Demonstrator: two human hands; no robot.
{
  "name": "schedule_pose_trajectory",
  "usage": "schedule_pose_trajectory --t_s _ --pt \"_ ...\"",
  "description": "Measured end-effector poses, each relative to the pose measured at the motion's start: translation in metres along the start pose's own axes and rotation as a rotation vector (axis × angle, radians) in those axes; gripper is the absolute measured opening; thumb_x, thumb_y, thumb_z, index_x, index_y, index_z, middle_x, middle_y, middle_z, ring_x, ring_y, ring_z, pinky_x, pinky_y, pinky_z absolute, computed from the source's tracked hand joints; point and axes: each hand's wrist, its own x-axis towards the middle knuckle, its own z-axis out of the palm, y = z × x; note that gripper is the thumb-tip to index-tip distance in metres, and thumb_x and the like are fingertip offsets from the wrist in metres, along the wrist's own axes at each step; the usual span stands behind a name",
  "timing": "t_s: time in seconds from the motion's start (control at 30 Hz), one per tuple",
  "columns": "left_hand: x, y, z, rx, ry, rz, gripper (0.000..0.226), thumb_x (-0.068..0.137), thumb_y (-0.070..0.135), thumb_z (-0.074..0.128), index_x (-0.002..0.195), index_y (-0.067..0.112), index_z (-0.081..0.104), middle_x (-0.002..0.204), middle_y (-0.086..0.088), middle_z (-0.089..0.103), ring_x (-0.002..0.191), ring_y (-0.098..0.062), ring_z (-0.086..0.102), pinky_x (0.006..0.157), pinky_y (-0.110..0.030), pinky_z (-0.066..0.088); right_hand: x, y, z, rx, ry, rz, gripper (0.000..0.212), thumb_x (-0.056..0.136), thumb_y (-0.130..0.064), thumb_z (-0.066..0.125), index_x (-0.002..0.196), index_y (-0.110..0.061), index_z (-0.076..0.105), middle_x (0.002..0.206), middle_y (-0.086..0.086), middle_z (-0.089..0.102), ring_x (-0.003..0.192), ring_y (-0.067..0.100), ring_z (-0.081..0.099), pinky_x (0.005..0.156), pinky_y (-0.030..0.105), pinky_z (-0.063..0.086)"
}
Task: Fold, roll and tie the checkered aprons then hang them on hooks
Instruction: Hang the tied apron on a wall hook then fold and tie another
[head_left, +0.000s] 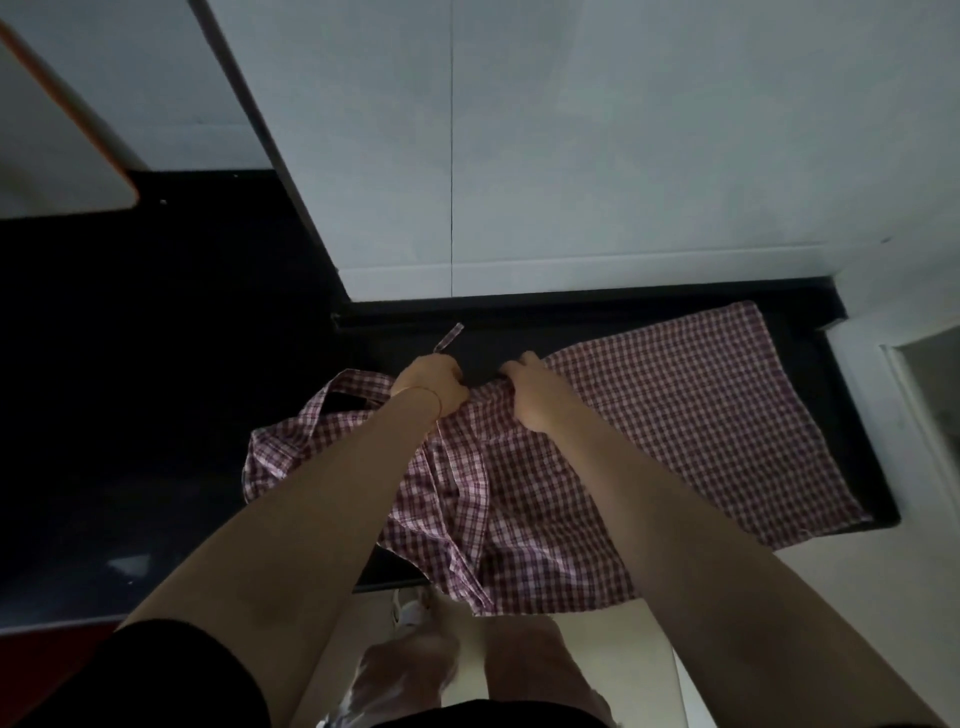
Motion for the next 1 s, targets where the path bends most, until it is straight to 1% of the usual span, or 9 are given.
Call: schedule_pose_trajectory --t_s 0.07,0.17,0.37,0.53,0.63,0.7,0.8,0.9,1.0 --pt "0.001 0.000 0.004 0.016 -0.027 -0.045 0.024 0.090 0.027 0.065 0.108 0.013 0.072 0.112 -0.005 0.068 0.098 -0.020 0.064 0.089 -0.034 0.055 0.001 0.002 -0.001 -0.013 0.005 0.050 0.056 0.096 -0.021 0.060 0.148 -0.020 0.038 0.151 0.014 0.031 0.117 0.028 0.054 0.087 0.035 0.050" --pt "0.004 0.000 0.010 0.050 -0.067 -0.121 0.022 0.091 0.031 0.064 0.085 0.010 0.065 0.103 -0.009 0.068 0.084 -0.019 0.060 0.076 -0.031 0.053 0.001 0.011 -0.003 -0.099 -0.044 0.050 0.040 0.098 -0.021 0.057 0.138 -0.017 0.051 0.146 0.015 0.038 0.108 0.025 0.057 0.082 0.032 0.049" --pt "-0.002 -0.005 0.006 -0.015 0.048 -0.283 0.017 0.093 0.024 0.054 0.094 0.009 0.062 0.100 -0.009 0.066 0.085 -0.023 0.059 0.082 -0.034 0.051 -0.009 0.048 -0.021 -0.253 -0.097 0.200 0.045 0.096 -0.022 0.060 0.139 -0.012 0.050 0.151 0.017 0.032 0.098 0.024 0.059 0.078 0.034 0.053" --pt "-0.016 -0.033 -0.009 0.020 0.226 -0.412 0.035 0.096 0.030 0.049 0.116 0.004 0.062 0.117 -0.014 0.063 0.111 -0.033 0.057 0.107 -0.044 0.033 -0.028 0.084 -0.029 -0.217 0.223 0.553 0.045 0.096 -0.021 0.062 0.133 -0.002 0.047 0.123 0.017 0.047 0.067 0.016 0.052 0.064 0.030 0.051" --pt "-0.018 -0.044 -0.017 -0.117 0.159 -0.344 0.032 0.093 0.037 0.053 0.092 0.007 0.064 0.100 -0.012 0.066 0.093 -0.030 0.063 0.090 -0.041 0.052 -0.027 0.055 -0.027 -0.054 0.408 0.342 0.034 0.098 -0.011 0.056 0.130 -0.004 0.046 0.131 0.016 0.046 0.069 0.015 0.051 0.064 0.032 0.047" --pt "-0.019 -0.044 -0.020 -0.174 0.130 -0.279 0.033 0.092 0.037 0.056 0.073 0.010 0.058 0.087 -0.010 0.065 0.080 -0.025 0.061 0.073 -0.032 0.053 -0.025 0.019 -0.027 0.032 0.350 0.093 0.036 0.097 -0.006 0.054 0.133 -0.008 0.047 0.141 0.011 0.040 0.080 0.018 0.055 0.069 0.034 0.047" --pt "-0.025 -0.045 -0.020 -0.209 0.110 -0.216 0.031 0.094 0.034 0.056 0.076 0.009 0.063 0.078 -0.005 0.060 0.070 -0.019 0.056 0.064 -0.028 0.047 -0.019 -0.027 -0.022 0.101 0.144 -0.103 0.052 0.096 -0.004 0.050 0.146 -0.014 0.041 0.150 0.007 0.036 0.117 0.029 0.055 0.092 0.040 0.050" --pt "-0.037 -0.058 -0.021 -0.302 0.151 -0.189 0.022 0.093 0.029 0.057 0.087 0.009 0.065 0.082 -0.003 0.059 0.073 -0.018 0.056 0.065 -0.028 0.047 -0.015 -0.047 -0.012 -0.039 -0.046 -0.068 0.057 0.099 -0.008 0.046 0.153 -0.013 0.028 0.155 0.016 0.030 0.125 0.034 0.051 0.098 0.041 0.048" --pt "-0.047 -0.077 -0.023 -0.394 0.216 -0.213 0.017 0.092 0.027 0.055 0.089 0.013 0.063 0.085 -0.003 0.060 0.071 -0.016 0.055 0.059 -0.027 0.042 -0.014 -0.045 -0.006 -0.092 -0.094 0.050 0.051 0.098 -0.008 0.051 0.146 -0.007 0.036 0.138 0.018 0.050 0.114 0.030 0.057 0.095 0.039 0.051"
